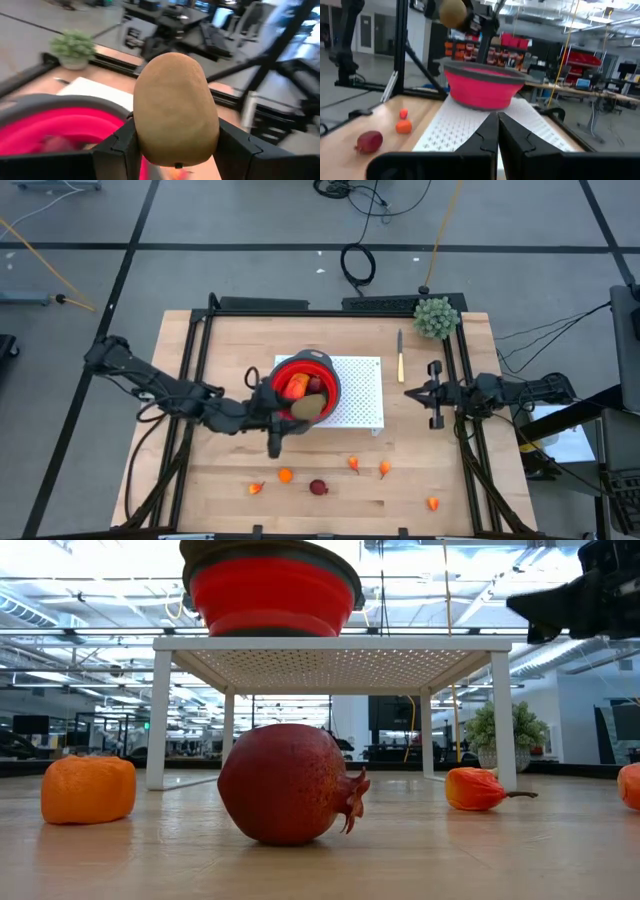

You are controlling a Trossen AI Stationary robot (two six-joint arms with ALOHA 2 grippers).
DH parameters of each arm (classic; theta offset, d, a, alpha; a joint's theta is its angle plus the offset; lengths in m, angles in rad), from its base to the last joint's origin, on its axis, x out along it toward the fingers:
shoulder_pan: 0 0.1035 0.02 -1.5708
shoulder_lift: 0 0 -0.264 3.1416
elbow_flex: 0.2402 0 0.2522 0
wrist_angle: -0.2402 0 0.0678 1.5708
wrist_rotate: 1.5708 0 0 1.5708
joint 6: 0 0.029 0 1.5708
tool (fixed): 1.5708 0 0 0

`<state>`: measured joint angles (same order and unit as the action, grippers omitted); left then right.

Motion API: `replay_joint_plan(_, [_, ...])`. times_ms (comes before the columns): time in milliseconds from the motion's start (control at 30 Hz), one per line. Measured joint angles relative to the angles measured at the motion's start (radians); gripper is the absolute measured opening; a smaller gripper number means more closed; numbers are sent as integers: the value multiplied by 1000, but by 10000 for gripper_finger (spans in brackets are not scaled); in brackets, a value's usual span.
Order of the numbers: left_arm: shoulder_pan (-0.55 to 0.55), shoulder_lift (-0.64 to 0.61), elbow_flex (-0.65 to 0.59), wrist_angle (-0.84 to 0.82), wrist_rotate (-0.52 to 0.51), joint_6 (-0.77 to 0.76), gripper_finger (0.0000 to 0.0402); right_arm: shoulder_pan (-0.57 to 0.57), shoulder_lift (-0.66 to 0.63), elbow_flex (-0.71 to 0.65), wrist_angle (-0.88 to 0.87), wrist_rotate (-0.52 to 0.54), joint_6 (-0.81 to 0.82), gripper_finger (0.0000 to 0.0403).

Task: Pick & Place Fruit
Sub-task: Put the kiwi into the strainer bowl on the shelf

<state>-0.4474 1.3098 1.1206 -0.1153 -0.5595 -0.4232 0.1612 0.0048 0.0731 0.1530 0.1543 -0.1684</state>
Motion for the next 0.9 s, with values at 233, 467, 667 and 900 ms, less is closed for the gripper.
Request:
replay_joint_plan(233, [59, 2, 0, -51, -128, 77, 184, 0, 0, 0, 54, -34, 19, 0])
replay_joint_plan(467, [109, 9, 0, -47, -149, 160, 184, 0, 8, 0, 151, -258, 2, 0])
replay_joint_plan(667, [125, 32, 0, -33, -137, 190, 184, 0, 66, 0, 255, -263, -111, 0])
replay_joint_plan(900, [133, 79, 0, 52, -119, 273, 184, 0, 218, 0, 373, -261, -193, 0])
